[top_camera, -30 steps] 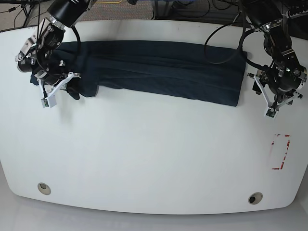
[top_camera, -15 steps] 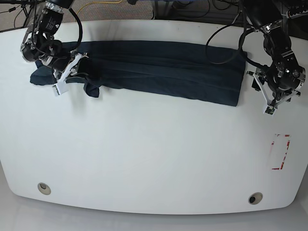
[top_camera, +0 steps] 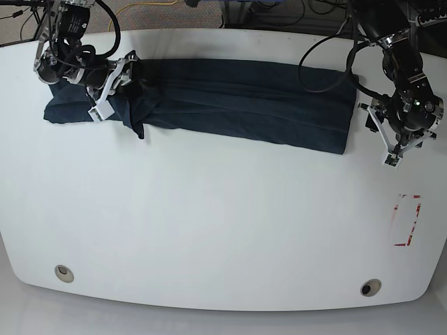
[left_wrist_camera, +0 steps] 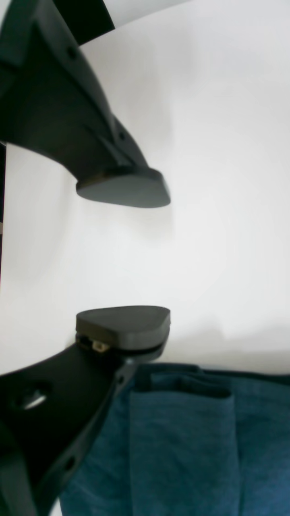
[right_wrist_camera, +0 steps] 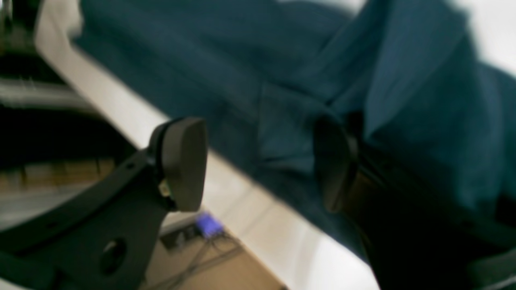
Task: Layout the t-shirt on the table in an organized manner, then fold the t-shirt properly
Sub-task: 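Grasp the protruding sleeve with the right gripper and fold it onto the shirt, then press and tuck the sleeve fabric onto the folded shirt with the right gripper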
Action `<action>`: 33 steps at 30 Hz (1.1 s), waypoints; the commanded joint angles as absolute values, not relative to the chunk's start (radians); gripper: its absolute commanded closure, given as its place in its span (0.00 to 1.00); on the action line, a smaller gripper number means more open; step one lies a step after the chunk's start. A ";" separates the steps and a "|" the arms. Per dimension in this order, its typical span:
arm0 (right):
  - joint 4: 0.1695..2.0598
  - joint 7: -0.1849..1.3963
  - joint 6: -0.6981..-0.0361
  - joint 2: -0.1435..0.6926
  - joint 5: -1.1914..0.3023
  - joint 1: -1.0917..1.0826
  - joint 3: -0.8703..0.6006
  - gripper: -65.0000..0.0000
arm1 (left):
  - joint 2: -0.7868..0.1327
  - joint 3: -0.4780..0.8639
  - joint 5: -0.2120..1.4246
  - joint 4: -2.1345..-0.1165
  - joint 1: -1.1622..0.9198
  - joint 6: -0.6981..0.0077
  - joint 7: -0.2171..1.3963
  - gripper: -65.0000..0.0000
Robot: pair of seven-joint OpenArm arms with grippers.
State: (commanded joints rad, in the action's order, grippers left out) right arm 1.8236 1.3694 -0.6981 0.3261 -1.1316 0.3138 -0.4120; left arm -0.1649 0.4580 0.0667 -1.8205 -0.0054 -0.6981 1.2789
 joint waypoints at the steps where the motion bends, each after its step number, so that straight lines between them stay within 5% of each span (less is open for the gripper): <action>1: 1.834 1.369 -0.698 0.340 -1.132 0.317 -0.400 0.39 | -0.165 0.458 0.067 -1.821 -0.005 -0.698 1.279 0.45; 18: 1.804 1.363 -0.698 0.355 -1.020 0.231 -0.642 0.39 | -0.165 0.458 0.067 -1.822 -0.008 -0.698 1.279 0.45; 26: 1.741 1.369 -0.698 0.323 -0.914 0.225 -0.634 0.39 | -0.165 0.458 0.067 -1.821 -0.008 -0.698 1.279 0.45; 33: 1.796 1.371 -0.698 0.329 -1.024 0.346 -0.568 0.39 | -0.165 0.458 0.067 -1.819 -0.008 -0.698 1.279 0.45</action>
